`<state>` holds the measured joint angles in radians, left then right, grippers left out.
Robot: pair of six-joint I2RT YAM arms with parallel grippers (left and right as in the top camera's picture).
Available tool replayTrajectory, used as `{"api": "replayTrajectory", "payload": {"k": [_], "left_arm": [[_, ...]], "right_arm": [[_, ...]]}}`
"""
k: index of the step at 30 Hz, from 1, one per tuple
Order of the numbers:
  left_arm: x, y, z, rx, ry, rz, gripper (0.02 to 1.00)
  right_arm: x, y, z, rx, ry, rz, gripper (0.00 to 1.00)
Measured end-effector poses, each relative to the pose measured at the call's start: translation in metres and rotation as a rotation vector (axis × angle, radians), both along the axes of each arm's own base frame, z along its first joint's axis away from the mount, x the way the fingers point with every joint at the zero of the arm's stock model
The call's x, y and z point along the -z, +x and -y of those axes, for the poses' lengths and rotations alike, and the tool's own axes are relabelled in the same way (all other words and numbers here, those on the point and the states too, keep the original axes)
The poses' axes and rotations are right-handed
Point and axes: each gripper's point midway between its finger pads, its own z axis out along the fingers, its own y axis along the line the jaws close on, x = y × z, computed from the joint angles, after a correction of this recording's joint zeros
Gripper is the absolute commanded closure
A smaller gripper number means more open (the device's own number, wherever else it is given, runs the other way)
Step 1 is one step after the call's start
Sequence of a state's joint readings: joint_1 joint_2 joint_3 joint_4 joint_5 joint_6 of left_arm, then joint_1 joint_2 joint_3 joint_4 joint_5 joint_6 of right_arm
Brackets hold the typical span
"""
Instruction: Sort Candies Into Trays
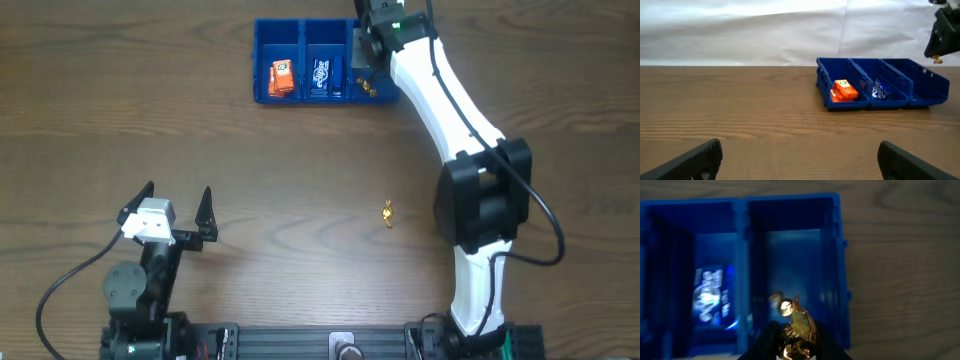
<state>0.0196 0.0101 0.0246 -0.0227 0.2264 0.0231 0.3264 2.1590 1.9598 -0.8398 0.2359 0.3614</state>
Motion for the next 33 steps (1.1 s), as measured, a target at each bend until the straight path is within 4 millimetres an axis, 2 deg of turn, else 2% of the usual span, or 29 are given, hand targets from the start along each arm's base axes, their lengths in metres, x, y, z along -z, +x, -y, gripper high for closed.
{"api": "replayTrajectory", "payload": {"k": [2,12,14,15,17,18,27,30,33], "left_arm": [[0.0,0.0,0.0,0.0,0.0,0.0,0.02],[0.0,0.0,0.0,0.0,0.0,0.0,0.02],[0.0,0.0,0.0,0.0,0.0,0.0,0.02],[0.0,0.0,0.0,0.0,0.0,0.0,0.02],[0.0,0.0,0.0,0.0,0.0,0.0,0.023],[0.0,0.0,0.0,0.0,0.0,0.0,0.02],[0.0,0.0,0.0,0.0,0.0,0.0,0.02],[0.0,0.0,0.0,0.0,0.0,0.0,0.02],[0.0,0.0,0.0,0.0,0.0,0.0,0.02]], "right_arm": [[-0.001,0.003,0.002,0.003,-0.003,0.008,0.803],[-0.006,0.008,0.001,0.002,0.005,0.035,0.792],[-0.007,0.009,0.001,0.002,0.006,0.036,0.724],[-0.007,0.009,0.001,0.001,0.005,0.036,0.627],[-0.007,0.009,0.001,-0.005,0.004,0.037,0.5],[-0.007,0.009,0.001,-0.006,0.004,0.037,0.467],[-0.006,0.008,-0.003,-0.013,0.004,0.037,0.384],[0.001,-0.002,-0.005,-0.023,-0.003,0.014,0.358],[0.009,-0.03,-0.005,-0.044,-0.005,-0.036,0.354]]}}
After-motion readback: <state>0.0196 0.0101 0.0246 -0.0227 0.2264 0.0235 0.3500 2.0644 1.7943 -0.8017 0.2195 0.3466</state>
